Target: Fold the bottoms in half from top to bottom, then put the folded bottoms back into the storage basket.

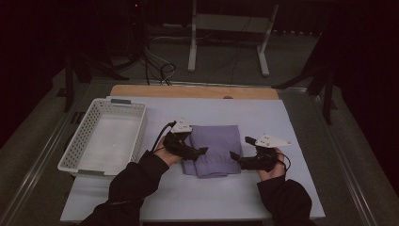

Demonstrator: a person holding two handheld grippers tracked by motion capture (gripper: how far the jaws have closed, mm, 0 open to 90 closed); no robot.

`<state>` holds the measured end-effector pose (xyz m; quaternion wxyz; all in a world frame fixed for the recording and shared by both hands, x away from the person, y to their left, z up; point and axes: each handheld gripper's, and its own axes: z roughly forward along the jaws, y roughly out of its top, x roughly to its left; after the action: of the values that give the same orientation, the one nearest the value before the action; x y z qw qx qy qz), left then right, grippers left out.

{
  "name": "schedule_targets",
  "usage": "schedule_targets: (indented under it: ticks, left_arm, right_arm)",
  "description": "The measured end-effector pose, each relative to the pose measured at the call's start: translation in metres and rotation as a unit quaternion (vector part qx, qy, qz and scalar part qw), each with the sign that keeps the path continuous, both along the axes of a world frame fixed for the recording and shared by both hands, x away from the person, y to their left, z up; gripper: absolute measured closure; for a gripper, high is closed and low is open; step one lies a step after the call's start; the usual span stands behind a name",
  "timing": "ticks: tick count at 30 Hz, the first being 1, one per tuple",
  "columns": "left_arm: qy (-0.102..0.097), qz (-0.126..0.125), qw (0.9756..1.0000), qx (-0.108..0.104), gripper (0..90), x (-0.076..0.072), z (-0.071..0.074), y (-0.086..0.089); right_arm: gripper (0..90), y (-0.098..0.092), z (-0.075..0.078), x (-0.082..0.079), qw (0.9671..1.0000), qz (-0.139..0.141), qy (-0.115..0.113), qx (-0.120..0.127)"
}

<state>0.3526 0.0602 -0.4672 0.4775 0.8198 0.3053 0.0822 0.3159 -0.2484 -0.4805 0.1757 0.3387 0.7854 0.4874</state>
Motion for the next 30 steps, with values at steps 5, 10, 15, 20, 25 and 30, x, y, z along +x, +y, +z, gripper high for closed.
schedule_targets:
  ticks: [5,10,15,20,25,30]
  left_arm:
    - [0.000,0.013,0.9999,0.004,2.3,0.011,0.009,0.003]
    - [0.010,0.043,0.9990,0.007,2.6,0.024,0.015,0.006]
    - [0.014,0.069,0.9975,0.008,1.9,0.035,0.020,0.004]
    - [0.028,0.077,0.9966,0.011,1.8,0.047,0.013,0.003]
    - [0.055,0.096,0.9938,0.005,2.4,0.061,-0.001,0.006]
    - [0.073,0.104,0.9918,0.017,2.9,0.071,-0.018,0.004]
  right_arm:
    - [10.8,-0.001,-0.004,0.002,0.9999,0.004,0.011,0.004]
    - [10.8,-0.001,-0.005,0.003,0.9999,0.002,0.015,0.005]
    - [10.8,0.000,-0.005,0.003,0.9998,0.007,0.016,0.008]
    - [10.8,0.000,-0.005,0.002,0.9998,0.006,0.016,0.009]
    - [10.8,0.000,-0.005,0.002,0.9997,0.011,0.019,0.006]
    - [10.8,0.000,-0.006,0.002,0.9996,0.014,0.024,0.008]
